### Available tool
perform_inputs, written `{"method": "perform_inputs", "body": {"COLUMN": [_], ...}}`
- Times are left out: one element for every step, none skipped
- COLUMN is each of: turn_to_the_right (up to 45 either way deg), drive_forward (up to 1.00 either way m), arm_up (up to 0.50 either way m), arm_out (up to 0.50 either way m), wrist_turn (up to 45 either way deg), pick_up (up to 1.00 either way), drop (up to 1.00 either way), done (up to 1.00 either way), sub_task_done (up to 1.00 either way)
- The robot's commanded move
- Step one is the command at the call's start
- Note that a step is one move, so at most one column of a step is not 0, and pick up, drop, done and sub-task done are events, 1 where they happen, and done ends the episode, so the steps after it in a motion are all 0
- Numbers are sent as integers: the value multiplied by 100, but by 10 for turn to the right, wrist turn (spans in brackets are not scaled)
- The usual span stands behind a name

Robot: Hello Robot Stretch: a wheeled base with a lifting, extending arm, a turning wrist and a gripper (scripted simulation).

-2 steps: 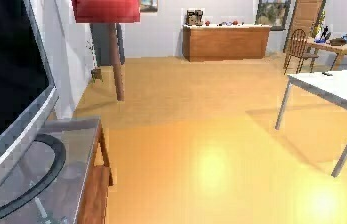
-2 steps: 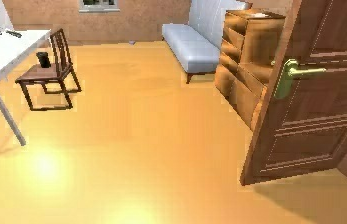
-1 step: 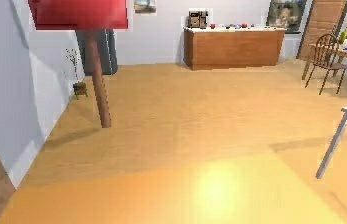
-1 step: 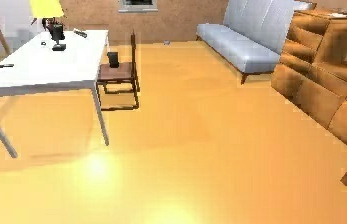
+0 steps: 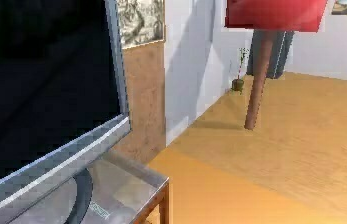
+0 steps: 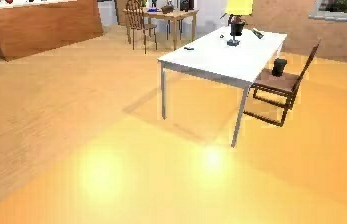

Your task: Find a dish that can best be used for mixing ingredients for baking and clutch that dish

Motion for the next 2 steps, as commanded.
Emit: {"method": "perform_inputs", "body": {"turn_to_the_right": [-450,-450], "drive_forward": [0,0], "arm_up": [0,0], "arm_out": [0,0], "wrist_turn": [0,0], "pick_up": [0,0], "drop": [0,0], "done": [0,0], "sub_task_done": [0,0]}}
